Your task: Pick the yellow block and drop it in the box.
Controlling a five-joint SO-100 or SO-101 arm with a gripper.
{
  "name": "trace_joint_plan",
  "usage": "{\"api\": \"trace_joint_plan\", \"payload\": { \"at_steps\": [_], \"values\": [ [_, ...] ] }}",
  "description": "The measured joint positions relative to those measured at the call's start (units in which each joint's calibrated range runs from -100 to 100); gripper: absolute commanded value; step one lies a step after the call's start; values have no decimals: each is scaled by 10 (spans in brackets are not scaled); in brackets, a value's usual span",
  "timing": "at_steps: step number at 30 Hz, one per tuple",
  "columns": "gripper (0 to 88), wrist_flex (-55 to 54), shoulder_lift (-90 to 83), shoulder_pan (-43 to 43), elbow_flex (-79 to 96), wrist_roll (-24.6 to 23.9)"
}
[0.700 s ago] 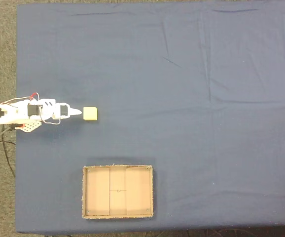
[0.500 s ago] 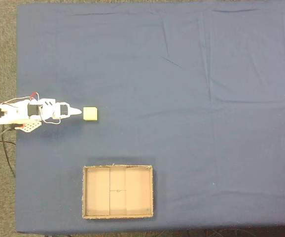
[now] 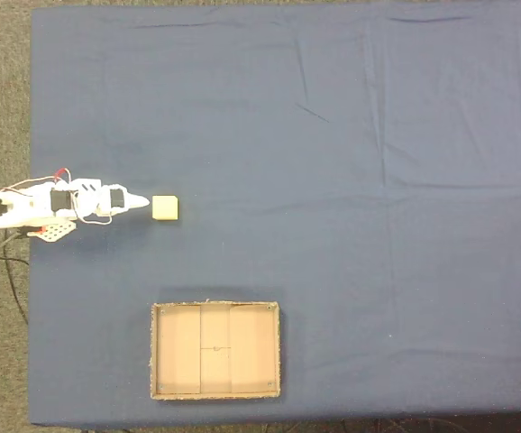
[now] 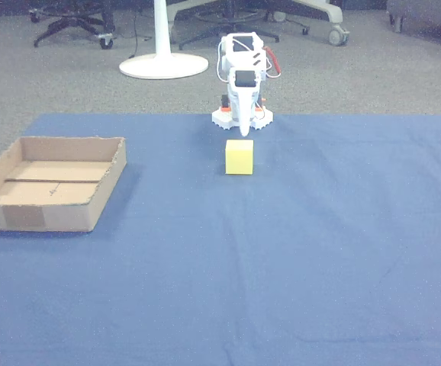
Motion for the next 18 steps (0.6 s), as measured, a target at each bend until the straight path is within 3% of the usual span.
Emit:
{"api": "trace_joint_plan", "payload": {
  "at_steps": [2, 3, 10, 18],
  "values": [
    [389, 20, 64, 16, -50, -4],
    [477, 41, 98, 18, -91, -7],
    [564, 136, 365, 47, -311, -19],
    [548, 155, 661, 60, -451, -22]
  ]
}}
